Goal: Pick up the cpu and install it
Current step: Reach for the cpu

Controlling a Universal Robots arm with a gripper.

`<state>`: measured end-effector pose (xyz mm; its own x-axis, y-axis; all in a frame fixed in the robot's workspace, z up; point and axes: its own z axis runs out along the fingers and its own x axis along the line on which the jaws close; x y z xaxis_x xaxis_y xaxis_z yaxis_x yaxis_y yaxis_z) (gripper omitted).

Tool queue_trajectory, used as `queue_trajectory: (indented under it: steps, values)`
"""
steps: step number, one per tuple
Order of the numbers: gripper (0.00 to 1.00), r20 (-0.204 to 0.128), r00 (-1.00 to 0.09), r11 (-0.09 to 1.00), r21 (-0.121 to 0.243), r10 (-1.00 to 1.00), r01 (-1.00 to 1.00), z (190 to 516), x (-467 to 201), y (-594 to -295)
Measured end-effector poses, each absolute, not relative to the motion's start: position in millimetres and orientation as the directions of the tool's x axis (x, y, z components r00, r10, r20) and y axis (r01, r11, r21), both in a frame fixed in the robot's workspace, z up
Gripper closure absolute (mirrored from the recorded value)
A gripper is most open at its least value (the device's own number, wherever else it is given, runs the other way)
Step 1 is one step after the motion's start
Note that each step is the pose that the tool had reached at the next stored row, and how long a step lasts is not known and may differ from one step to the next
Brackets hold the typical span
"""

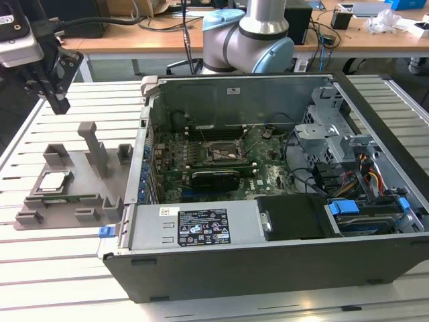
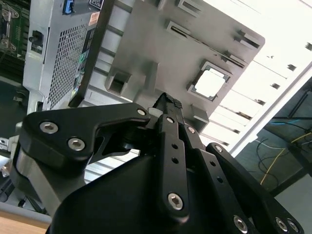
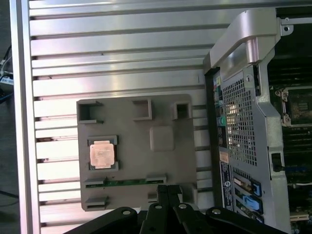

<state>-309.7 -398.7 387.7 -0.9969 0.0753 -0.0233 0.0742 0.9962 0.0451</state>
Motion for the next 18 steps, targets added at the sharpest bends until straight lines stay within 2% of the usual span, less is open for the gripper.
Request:
queue_trajectory:
  steps: [18]
  values:
    - [0.89, -0.023, -0.997, 0.996, 0.045, 0.075, 0.074, 386.6, -329.4, -398.7]
